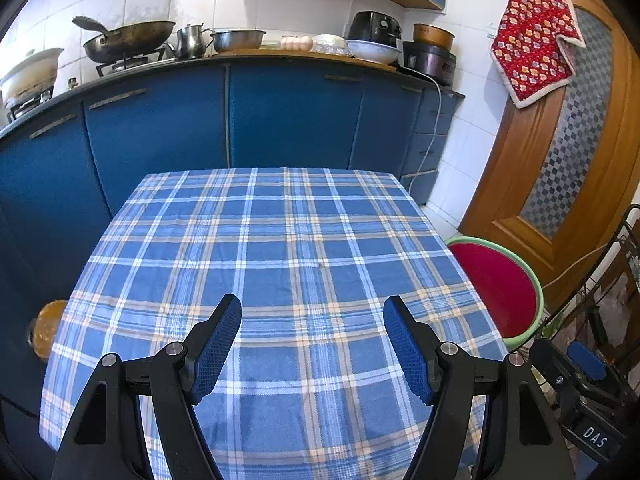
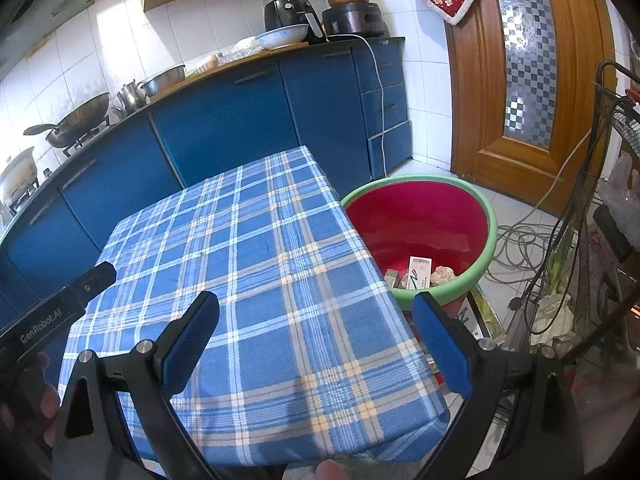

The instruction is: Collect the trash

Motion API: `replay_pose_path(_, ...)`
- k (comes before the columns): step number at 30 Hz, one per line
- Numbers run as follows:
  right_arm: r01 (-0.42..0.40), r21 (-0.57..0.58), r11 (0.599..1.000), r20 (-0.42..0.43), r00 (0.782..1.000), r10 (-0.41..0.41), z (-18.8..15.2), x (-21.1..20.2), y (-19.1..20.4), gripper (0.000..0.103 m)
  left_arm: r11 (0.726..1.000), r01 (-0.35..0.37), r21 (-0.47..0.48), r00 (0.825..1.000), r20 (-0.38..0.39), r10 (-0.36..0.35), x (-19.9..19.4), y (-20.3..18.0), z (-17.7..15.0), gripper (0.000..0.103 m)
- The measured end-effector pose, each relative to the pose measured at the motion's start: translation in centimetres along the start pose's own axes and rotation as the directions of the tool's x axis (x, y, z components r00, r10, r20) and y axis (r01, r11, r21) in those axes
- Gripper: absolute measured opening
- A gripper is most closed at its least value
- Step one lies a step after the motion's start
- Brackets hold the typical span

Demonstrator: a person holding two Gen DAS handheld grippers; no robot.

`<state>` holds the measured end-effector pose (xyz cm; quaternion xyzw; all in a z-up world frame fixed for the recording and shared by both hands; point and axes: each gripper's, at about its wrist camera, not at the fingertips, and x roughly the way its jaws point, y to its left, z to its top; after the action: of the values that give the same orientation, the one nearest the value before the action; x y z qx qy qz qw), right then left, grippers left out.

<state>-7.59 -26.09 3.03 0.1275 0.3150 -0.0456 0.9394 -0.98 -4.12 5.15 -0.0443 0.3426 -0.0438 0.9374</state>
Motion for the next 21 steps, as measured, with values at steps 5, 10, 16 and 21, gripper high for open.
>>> replay_pose_path(5,0.0,0.0,1.0,-0.002,1.0,0.0,0.0,0.02,0.03,0.096,1.0,0.0,0.0,1.0,0.001,0.0,0.06,-0.03,0.12,0.075)
replay_pose_path(10,0.001,0.0,1.0,-0.001,1.0,-0.001,0.07,0.09,0.03,0.096,1.0,0.001,-0.001,1.0,0.001,-0.001,0.11,-0.02,0.17,0.075)
replay_pose_path(16,0.001,0.0,1.0,-0.001,1.0,-0.001,0.08,0.09,0.04,0.097,1.0,0.001,0.0,1.0,0.001,-0.001,0.12,0.0,0.17,0.075)
replay_pose_path(21,0.002,-0.001,1.0,-0.002,1.0,-0.002,0.13,0.09,0.05,0.097,1.0,0.003,0.0,1.0,0.001,-0.003,0.12,0.0,0.15,0.075)
